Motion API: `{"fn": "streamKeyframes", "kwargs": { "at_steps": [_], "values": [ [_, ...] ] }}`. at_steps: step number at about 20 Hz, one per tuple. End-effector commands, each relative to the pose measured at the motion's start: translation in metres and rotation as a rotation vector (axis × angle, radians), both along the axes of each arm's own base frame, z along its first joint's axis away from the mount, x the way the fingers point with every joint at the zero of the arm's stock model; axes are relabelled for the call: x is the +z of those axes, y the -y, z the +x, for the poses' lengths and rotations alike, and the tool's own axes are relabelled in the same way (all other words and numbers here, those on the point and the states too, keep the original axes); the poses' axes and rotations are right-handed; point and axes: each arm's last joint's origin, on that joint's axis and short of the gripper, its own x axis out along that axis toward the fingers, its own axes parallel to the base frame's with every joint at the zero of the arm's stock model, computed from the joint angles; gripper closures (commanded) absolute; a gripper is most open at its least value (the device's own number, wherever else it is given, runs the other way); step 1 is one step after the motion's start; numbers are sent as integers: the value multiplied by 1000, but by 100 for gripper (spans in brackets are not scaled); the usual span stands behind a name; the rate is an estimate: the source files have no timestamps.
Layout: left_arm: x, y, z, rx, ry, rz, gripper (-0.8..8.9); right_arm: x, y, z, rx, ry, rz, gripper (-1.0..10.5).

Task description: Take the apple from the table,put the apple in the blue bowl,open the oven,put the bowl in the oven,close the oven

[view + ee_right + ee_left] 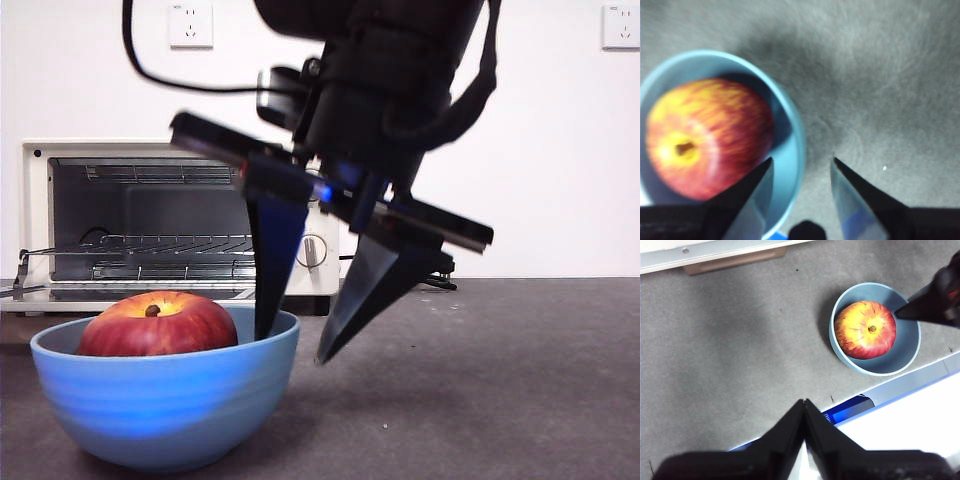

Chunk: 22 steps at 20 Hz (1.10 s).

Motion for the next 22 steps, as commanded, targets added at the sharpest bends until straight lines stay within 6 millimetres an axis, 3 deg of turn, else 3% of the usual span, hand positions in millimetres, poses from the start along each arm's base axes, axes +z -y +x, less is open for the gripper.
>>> {"fn": "streamKeyframes", "kwargs": {
  "at_steps": [1,3,15,17,22],
  "values": [
    [-2,0,0,2,-12,-5,819,-8,-2,1,-8,-8,-13,778],
    [-2,0,0,2,-12,-5,819,-7,-3,2,-11,6,-1,860],
    [-2,0,0,2,-13,-5,819,0,-7,5,-4,32,28,955],
    [-2,0,0,2,-13,-6,819,15,-13,10,-8,58,39,955],
    [-2,1,0,-1,-14,-11,819,83,-25,33,-30,220,49,956]
  ]
}}
